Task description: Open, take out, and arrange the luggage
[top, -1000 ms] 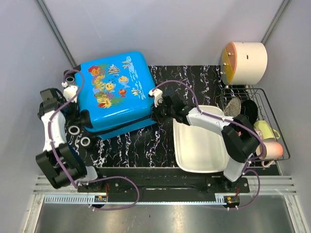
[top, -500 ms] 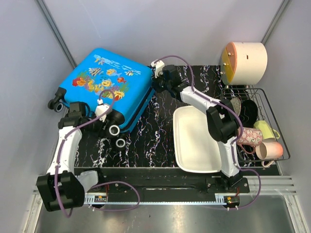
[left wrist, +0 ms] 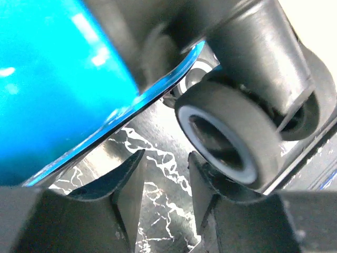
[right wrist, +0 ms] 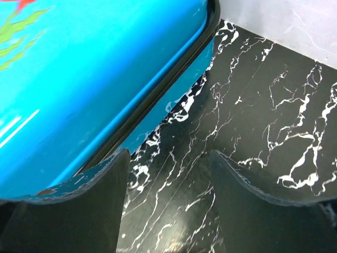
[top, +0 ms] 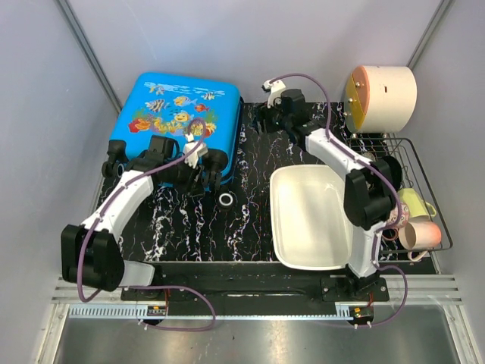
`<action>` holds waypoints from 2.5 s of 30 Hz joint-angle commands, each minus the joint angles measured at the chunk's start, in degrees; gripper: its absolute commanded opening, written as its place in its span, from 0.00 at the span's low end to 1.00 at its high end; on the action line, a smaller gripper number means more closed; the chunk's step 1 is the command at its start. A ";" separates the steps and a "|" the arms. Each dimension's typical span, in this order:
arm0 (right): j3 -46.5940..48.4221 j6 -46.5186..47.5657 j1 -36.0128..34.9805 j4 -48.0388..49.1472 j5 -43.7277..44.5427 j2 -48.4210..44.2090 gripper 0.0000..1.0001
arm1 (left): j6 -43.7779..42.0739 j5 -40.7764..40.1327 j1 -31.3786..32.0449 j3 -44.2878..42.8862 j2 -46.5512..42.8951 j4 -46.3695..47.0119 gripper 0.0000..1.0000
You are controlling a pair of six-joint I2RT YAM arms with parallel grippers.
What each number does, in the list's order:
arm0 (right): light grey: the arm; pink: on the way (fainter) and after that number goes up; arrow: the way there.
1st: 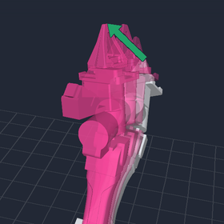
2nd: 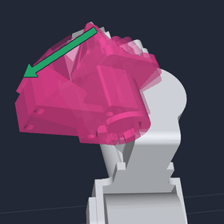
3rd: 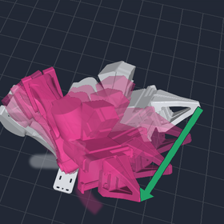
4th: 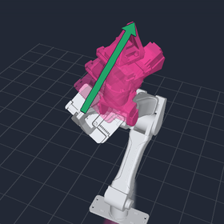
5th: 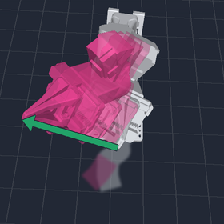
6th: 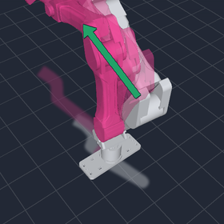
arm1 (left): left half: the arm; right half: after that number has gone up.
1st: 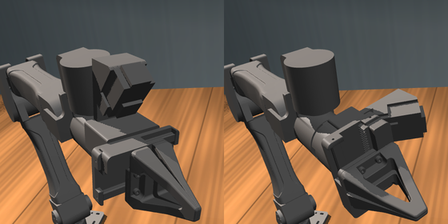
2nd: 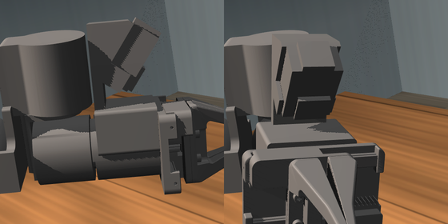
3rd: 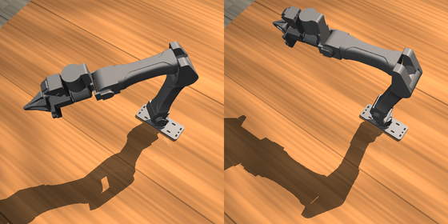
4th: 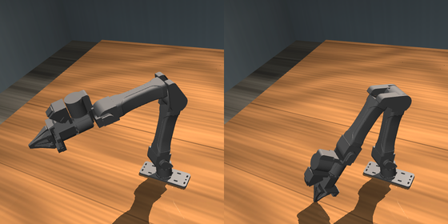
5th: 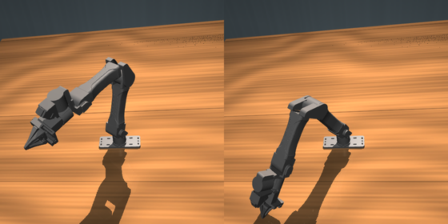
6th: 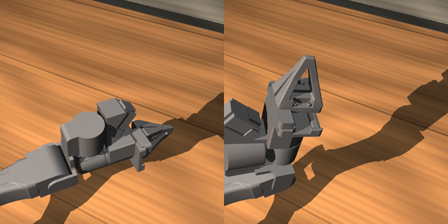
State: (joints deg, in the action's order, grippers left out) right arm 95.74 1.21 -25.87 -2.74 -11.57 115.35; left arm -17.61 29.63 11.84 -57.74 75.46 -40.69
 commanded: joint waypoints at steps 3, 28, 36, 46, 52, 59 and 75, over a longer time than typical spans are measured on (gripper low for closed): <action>-4.59 -5.51 0.03 -8.49 -4.33 -12.51 0.75 | 2.95 1.75 1.51 -8.26 0.75 -0.24 0.56; -21.21 -12.20 3.10 -7.89 -5.75 -26.58 0.92 | 36.41 -23.81 18.22 -6.69 -4.01 9.57 0.99; -22.44 -9.21 3.10 -6.58 -2.93 -26.67 0.92 | 35.89 -27.79 18.93 -6.43 1.44 11.76 0.78; -23.85 -5.96 3.10 -0.79 -5.82 -25.26 0.91 | 31.93 -14.18 15.07 -14.06 -5.39 14.05 0.00; -22.36 -9.29 2.93 8.69 -10.13 -21.50 0.86 | 29.56 -2.75 7.77 -18.37 -12.52 15.02 0.00; -13.16 -13.69 -2.06 18.56 -14.53 -13.14 0.75 | 26.57 2.45 4.08 -18.11 -19.29 14.94 0.00; 8.14 -26.35 -9.02 31.30 -13.92 1.80 0.73 | 10.69 -17.11 0.91 -21.80 -26.07 8.26 0.99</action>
State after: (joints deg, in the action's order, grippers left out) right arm 97.76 -20.91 -32.99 18.79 -24.69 116.95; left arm 3.73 19.20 12.01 -73.52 53.98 -37.67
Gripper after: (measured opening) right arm 0.732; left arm 0.972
